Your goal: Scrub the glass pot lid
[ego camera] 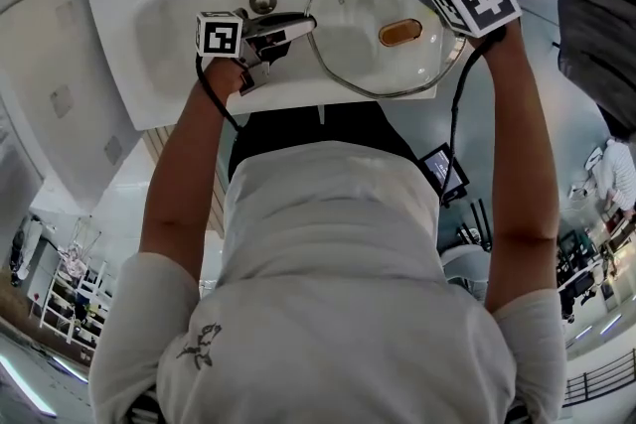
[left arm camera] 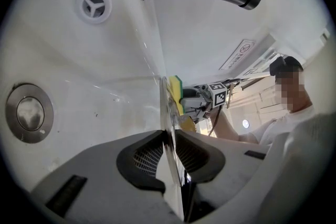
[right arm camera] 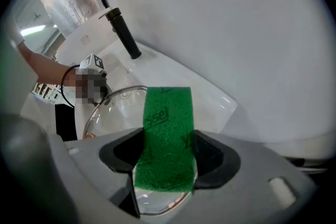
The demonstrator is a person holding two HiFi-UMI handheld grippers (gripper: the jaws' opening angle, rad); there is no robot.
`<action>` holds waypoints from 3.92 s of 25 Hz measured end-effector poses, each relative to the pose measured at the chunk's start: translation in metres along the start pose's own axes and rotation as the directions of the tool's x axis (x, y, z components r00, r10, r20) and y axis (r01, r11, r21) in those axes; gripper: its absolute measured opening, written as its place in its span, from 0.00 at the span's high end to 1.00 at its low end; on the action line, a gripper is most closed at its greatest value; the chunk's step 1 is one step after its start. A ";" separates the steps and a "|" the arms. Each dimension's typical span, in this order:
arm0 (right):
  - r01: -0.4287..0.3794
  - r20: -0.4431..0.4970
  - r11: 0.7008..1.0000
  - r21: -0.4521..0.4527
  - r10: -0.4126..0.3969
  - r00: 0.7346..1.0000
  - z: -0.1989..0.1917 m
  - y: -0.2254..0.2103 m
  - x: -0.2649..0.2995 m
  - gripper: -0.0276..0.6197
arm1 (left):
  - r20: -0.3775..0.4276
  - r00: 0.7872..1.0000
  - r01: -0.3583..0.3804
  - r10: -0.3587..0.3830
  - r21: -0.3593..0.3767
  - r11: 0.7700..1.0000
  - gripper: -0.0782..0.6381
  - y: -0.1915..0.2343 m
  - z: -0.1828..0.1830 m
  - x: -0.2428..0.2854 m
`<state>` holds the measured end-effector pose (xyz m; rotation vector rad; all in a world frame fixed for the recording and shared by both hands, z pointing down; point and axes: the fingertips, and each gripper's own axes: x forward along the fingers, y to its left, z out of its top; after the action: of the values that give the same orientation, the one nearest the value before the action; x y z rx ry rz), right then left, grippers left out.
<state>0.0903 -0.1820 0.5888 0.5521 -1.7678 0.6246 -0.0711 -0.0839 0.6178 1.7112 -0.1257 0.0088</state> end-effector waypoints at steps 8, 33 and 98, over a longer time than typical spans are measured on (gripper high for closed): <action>0.005 0.022 0.989 0.146 -0.008 1.000 -0.044 -0.033 -0.010 0.51 | 0.001 1.000 -0.007 0.007 -0.003 1.000 0.79 -0.003 0.000 0.001; -0.122 0.064 0.936 -0.331 0.151 0.986 0.100 0.151 0.015 0.51 | 0.028 1.000 0.011 -0.011 -0.004 1.000 0.79 0.001 0.000 0.000; -0.032 0.201 0.910 0.413 -0.057 0.978 -0.090 0.035 -0.025 0.51 | 0.020 1.000 0.001 0.000 -0.040 0.999 0.79 0.000 -0.004 0.002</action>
<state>0.1384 -0.0953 0.5814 0.9509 -1.8314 0.9743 -0.0685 -0.0805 0.6181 1.6716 -0.1394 -0.0113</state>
